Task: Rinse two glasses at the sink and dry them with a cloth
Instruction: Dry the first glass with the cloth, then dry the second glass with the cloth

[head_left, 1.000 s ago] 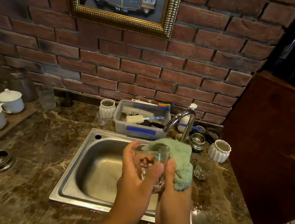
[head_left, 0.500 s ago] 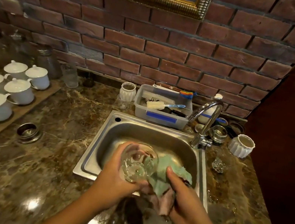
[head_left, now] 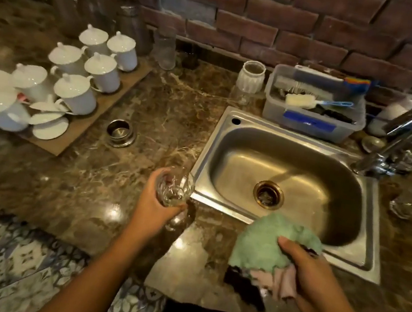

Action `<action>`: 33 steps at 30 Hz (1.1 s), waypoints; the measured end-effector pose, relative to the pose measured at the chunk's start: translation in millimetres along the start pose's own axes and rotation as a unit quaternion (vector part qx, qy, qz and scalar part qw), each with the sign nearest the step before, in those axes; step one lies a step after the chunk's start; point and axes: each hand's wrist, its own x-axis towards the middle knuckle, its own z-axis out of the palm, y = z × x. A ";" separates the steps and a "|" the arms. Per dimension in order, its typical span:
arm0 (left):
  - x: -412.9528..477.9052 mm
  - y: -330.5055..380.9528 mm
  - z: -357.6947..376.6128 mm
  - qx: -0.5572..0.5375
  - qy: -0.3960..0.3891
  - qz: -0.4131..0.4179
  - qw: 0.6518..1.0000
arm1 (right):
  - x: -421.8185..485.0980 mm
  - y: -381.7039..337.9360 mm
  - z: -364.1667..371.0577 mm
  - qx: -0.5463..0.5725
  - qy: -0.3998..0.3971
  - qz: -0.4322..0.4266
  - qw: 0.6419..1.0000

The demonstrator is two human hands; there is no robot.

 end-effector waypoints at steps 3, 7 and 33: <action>5.8 -24.3 -16.4 -0.009 0.029 -0.034 0.999 | 5.0 13.0 -0.8 0.025 -0.002 0.043 0.999; 11.5 -52.5 -32.3 0.002 0.044 -0.069 0.997 | 3.7 17.8 5.9 0.046 -0.033 0.110 0.992; -26.0 -23.1 -0.8 0.151 0.175 -0.060 0.971 | -1.0 -16.1 -68.0 0.230 -0.134 0.111 0.957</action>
